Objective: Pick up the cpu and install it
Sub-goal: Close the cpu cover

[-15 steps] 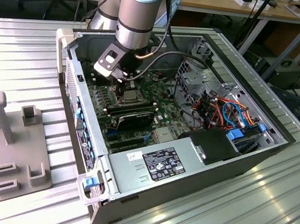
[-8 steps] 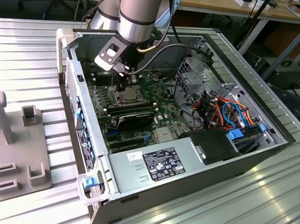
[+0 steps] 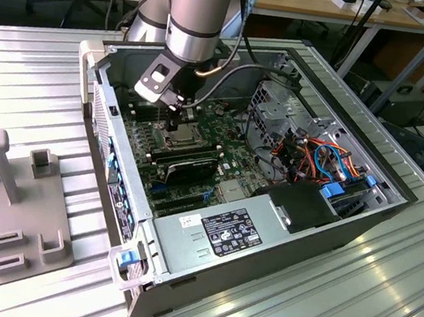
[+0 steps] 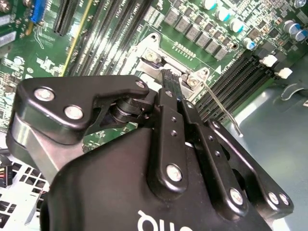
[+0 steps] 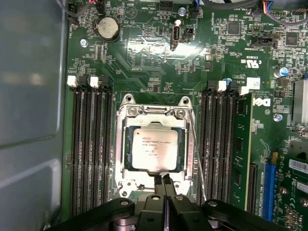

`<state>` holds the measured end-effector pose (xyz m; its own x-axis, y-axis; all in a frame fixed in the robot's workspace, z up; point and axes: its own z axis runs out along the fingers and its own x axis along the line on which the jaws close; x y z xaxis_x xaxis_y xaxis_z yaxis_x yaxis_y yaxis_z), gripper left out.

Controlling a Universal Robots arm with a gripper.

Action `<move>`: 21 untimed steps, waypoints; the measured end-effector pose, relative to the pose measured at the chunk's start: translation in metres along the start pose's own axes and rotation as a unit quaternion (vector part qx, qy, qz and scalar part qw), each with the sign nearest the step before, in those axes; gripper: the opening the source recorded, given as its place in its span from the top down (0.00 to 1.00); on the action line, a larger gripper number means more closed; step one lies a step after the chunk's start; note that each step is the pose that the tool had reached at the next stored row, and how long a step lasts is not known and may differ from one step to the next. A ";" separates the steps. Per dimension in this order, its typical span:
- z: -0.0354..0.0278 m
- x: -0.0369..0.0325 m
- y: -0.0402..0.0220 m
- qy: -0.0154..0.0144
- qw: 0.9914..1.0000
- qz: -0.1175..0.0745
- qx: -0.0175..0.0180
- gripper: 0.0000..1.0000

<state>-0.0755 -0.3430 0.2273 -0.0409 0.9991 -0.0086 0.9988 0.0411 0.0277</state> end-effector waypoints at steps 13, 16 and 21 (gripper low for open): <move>0.0004 -0.0018 0.0041 -0.001 0.999 0.051 0.000 0.89; 0.0007 -0.0018 0.0066 -0.001 1.000 0.022 0.000 0.89; 0.0007 -0.0018 0.0067 -0.001 1.000 0.016 0.000 0.89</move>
<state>-0.0687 -0.3446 0.2267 -0.0098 0.9999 -0.0089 0.9996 0.0100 0.0277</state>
